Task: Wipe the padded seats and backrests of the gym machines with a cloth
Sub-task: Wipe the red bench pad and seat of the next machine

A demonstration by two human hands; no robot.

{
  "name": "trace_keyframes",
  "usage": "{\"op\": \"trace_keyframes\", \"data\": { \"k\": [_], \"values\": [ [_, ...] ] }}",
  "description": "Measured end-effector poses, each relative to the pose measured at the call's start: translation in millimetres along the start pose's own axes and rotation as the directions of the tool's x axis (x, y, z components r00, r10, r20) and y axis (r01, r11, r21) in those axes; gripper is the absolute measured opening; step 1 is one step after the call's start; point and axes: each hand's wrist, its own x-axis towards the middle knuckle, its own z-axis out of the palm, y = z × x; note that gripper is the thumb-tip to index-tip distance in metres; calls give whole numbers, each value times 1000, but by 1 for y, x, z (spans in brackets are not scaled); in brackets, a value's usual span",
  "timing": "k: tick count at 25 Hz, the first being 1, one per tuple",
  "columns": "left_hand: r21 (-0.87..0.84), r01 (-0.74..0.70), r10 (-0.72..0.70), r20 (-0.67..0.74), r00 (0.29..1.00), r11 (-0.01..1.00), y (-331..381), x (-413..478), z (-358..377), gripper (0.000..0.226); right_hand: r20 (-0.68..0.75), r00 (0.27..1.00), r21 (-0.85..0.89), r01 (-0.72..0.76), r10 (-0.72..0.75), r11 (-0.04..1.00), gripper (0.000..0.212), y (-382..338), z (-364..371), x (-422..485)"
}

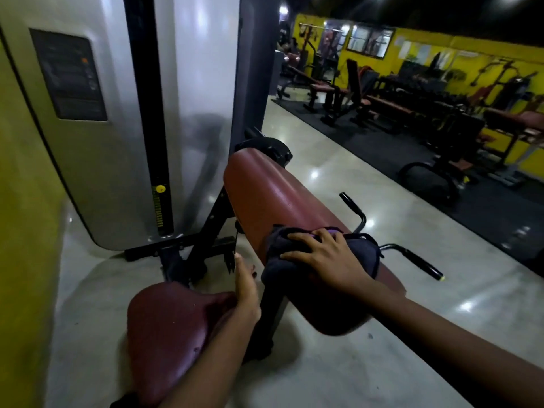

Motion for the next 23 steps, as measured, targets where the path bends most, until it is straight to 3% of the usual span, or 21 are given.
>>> {"op": "trace_keyframes", "data": {
  "k": [3, 6, 9, 11, 15, 19, 23],
  "values": [
    [110, -14, 10, 40, 999, 994, 20, 1, -48, 66, -49, 991, 88, -121, 126, 989, 37, -54, -15, 21],
    [120, -3, -3, 53, 999, 993, 44, 11, -108, 71, -12, 976, 168, -213, 218, 963, 33, -113, -12, 55],
    [296, 50, -8, -139, 990, 954, 47, 40, -177, 98, 166, 935, 312, -352, 314, 883, 38, -160, 13, 82],
    [388, 80, 9, -222, 975, 918, 39, 59, -225, 84, 312, 875, 356, -469, 371, 808, 41, -192, 42, 90],
    [355, 133, -10, -328, 945, 925, 52, 60, -281, 52, 458, 761, 398, -637, 459, 660, 42, -249, 95, 95],
    [343, 148, 1, -399, 917, 928, 38, 77, -310, 35, 593, 722, 450, -664, 356, 598, 54, -294, 145, 105],
    [174, 238, -131, -471, 872, 956, 3, 105, -334, 42, 599, 771, 517, -579, 216, 631, 73, -333, 207, 103]
  ]
}}
